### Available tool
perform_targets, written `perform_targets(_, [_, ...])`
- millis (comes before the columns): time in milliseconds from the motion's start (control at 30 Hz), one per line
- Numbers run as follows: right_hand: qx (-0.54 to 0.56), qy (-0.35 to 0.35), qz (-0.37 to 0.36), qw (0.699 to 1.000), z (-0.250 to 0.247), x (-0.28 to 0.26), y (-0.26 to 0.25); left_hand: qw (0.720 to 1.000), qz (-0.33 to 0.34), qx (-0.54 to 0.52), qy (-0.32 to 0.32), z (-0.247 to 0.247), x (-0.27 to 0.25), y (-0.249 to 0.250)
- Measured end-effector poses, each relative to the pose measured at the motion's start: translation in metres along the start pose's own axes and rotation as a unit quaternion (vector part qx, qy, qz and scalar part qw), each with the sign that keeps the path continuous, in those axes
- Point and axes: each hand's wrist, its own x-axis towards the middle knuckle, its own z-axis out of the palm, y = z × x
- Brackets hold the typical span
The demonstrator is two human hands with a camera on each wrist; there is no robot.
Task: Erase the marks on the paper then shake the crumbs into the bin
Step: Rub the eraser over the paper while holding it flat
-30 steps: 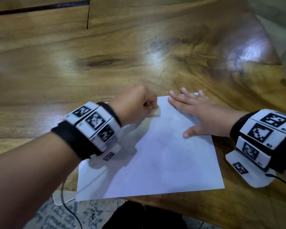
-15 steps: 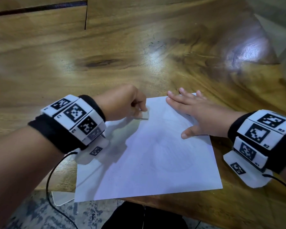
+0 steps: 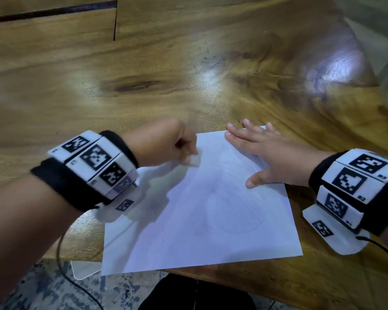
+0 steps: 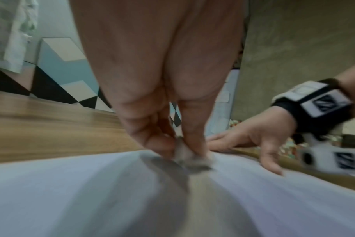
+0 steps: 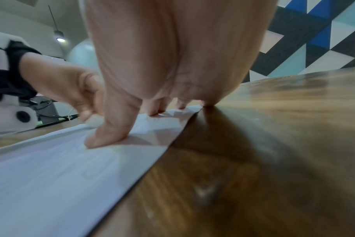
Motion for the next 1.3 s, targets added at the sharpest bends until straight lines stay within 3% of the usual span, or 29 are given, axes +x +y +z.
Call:
perform_targets(67, [0.000, -0.002, 0.003, 1.000, 0.000, 0.000, -0.001, 0.998, 0.003, -0.011, 0.067, 0.000, 0.016, 0.012])
perform_targets(167, [-0.011, -0.001, 0.001, 1.000, 0.001, 0.001, 0.000, 0.994, -0.005, -0.001, 0.107, 0.007, 0.031, 0.029])
perform_targets(233, [-0.011, 0.003, 0.000, 1.000, 0.001, 0.001, 0.000, 0.995, 0.004, 0.003, 0.101, 0.015, 0.023, 0.031])
perform_targets(367, [-0.005, 0.006, -0.004, 1.000, 0.002, 0.001, 0.001, 0.998, 0.056, 0.041, 0.009, 0.028, -0.009, 0.022])
perform_targets(567, [-0.002, 0.012, -0.007, 1.000, 0.002, 0.001, 0.002, 0.992, -0.007, -0.033, 0.122, 0.016, 0.024, 0.038])
perform_targets(733, [0.003, 0.017, -0.012, 1.000, 0.003, 0.001, 0.004, 0.999, 0.017, -0.001, 0.041, 0.029, 0.000, 0.036])
perform_targets(933, [-0.002, 0.019, -0.013, 1.000, 0.003, 0.002, 0.004, 0.991, -0.041, -0.035, 0.124, 0.016, 0.026, 0.043])
perform_targets(1100, [0.002, 0.022, -0.015, 1.000, 0.004, 0.003, 0.006, 0.998, -0.038, -0.016, 0.052, 0.027, 0.007, 0.046])
perform_targets(1300, [-0.008, 0.019, -0.011, 1.000, 0.004, 0.003, 0.005, 0.984, -0.064, -0.027, 0.166, 0.027, 0.022, 0.053])
